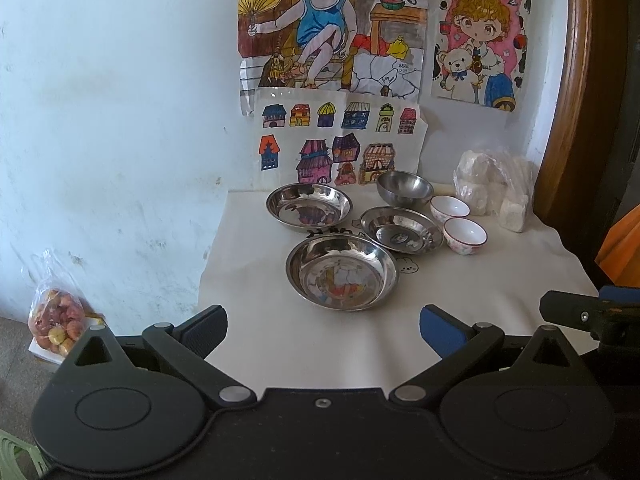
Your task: Organize plates and bowls
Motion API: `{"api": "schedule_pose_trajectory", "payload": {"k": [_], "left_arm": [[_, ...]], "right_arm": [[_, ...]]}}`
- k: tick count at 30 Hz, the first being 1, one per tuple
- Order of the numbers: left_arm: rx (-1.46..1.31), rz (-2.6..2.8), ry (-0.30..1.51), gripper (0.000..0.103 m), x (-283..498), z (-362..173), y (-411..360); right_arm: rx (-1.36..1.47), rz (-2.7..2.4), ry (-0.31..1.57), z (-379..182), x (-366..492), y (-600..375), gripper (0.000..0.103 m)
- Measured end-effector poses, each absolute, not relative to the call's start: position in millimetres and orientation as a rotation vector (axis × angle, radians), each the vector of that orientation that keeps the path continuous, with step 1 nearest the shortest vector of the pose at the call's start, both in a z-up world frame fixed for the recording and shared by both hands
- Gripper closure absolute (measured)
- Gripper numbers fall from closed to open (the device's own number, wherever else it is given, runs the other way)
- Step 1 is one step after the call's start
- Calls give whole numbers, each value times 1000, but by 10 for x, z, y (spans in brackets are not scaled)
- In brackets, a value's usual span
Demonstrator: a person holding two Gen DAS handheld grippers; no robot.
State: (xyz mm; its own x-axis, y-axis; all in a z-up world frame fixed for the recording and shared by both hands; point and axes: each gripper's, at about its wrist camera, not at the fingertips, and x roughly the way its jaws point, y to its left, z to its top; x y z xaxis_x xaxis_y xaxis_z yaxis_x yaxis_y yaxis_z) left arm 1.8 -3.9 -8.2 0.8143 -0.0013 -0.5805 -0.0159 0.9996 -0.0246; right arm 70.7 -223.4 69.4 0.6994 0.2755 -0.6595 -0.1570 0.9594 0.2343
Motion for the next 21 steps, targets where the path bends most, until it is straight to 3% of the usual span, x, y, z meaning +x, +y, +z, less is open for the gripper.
{"api": "schedule_pose_trajectory", "payload": {"k": [21], "left_arm": [[-28, 11, 628, 1, 7, -122, -60]], "right_arm": [[168, 245, 769, 652, 774, -2288, 0]]}}
